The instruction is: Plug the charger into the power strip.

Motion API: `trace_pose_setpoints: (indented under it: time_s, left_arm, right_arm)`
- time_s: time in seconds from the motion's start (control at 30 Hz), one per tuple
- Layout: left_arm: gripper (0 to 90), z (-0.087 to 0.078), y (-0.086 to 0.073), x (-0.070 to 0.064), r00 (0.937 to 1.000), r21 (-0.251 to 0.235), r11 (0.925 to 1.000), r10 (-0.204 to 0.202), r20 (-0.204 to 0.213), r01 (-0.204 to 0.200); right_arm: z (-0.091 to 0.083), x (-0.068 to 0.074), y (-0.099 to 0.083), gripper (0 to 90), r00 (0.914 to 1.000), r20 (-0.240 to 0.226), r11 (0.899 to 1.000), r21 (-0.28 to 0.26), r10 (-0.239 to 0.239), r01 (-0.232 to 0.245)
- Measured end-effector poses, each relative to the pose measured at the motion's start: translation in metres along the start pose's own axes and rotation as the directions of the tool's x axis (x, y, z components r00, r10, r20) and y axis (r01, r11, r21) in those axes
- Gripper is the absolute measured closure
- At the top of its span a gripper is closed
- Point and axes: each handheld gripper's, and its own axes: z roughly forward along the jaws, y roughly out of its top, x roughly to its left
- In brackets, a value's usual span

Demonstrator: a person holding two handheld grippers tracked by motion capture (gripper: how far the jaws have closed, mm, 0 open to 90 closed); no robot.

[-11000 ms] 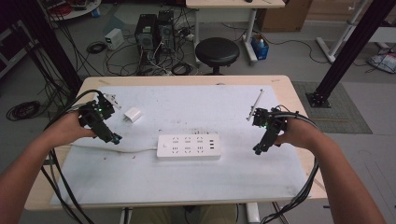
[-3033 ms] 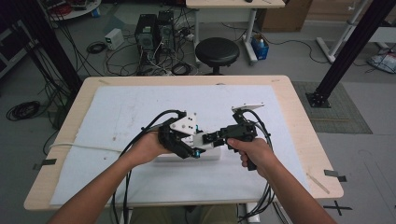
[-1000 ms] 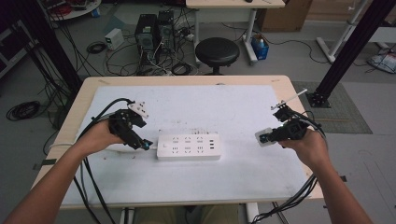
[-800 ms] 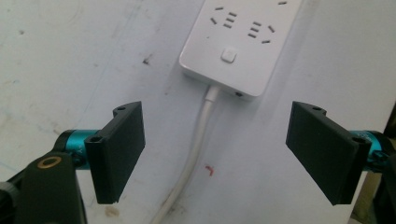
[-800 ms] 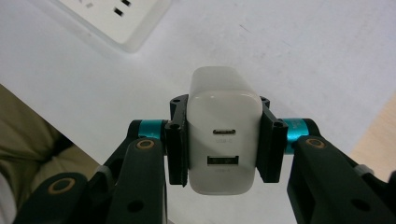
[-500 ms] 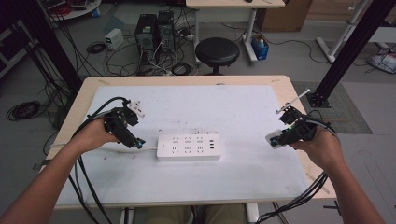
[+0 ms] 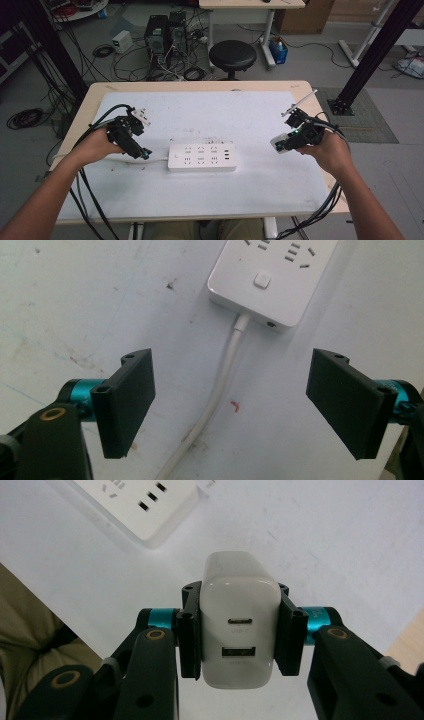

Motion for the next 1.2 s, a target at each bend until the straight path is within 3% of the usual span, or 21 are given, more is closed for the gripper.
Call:
trace_pose_setpoints:
  time_s: [0.2, 0.33, 0.47, 0.67, 0.83, 0.93, 1.0, 1.03, 1.1, 1.17, 1.2]
  left_arm:
    - [19.7, -0.001, -0.008, 0.005, 0.9992, 0.015, 0.9998, -0.015, -0.037, 0.016]
    - [19.6, 0.0, -0.012, 0.007, 0.9991, 0.018, 0.9996, -0.019, -0.038, 0.019]
    - [19.6, 0.001, -0.013, 0.008, 0.9989, 0.026, 0.9995, -0.017, -0.044, 0.018]
    - [19.7, 0.005, -0.014, 0.007, 0.999, 0.014, 0.9996, -0.026, -0.037, 0.026]
    - [19.6, 0.009, -0.014, 0.006, 0.9997, 0.031, 0.9995, 0.001, -0.024, 0.0]
    - [19.6, 0.01, -0.015, 0.007, 0.9995, 0.033, 0.9995, 0.001, -0.031, 0.001]
    - [19.6, 0.011, -0.016, 0.007, 0.9995, 0.027, 0.9996, -0.008, -0.032, 0.009]
    - [19.6, 0.012, -0.016, 0.007, 0.9995, 0.028, 0.9996, -0.006, -0.03, 0.007]
    - [19.7, 0.014, -0.017, 0.006, 0.9996, 0.034, 0.9994, -0.006, -0.029, 0.007]
    - [19.7, 0.016, -0.018, 0.005, 0.9996, 0.035, 0.9994, -0.001, -0.028, 0.002]
    - [19.7, 0.016, -0.018, 0.005, 0.9996, 0.035, 0.9994, -0.001, -0.028, 0.002]
  right_arm:
    - [0.003, 0.01, 0.026, 61.9, 0.9989, -0.012, 0.999, -0.016, -0.046, 0.046]
    - [0.007, 0.018, 0.046, 61.9, 0.9955, -0.002, 0.995, -0.031, -0.095, 0.095]
    - [0.017, 0.029, 0.066, 62.0, 0.9841, -0.008, 0.984, -0.035, -0.177, 0.177]
    - [0.038, 0.046, 0.092, 62.0, 0.9553, -0.043, 0.956, 0.012, -0.292, 0.293]
    - [0.062, 0.057, 0.105, 62.0, 0.9167, -0.076, 0.915, 0.068, -0.392, 0.397]
    - [0.074, 0.064, 0.111, 62.0, 0.8974, -0.096, 0.893, 0.099, -0.431, 0.439]
    - [0.082, 0.069, 0.115, 62.0, 0.8918, -0.094, 0.884, 0.122, -0.442, 0.452]
    - [0.087, 0.069, 0.119, 62.0, 0.8786, -0.1, 0.871, 0.12, -0.467, 0.477]
    - [0.095, 0.073, 0.123, 62.0, 0.8742, -0.101, 0.863, 0.141, -0.475, 0.485]
    - [0.104, 0.077, 0.126, 62.0, 0.8578, -0.103, 0.842, 0.161, -0.504, 0.514]
    - [0.104, 0.077, 0.126, 62.0, 0.8578, -0.103, 0.842, 0.161, -0.504, 0.514]
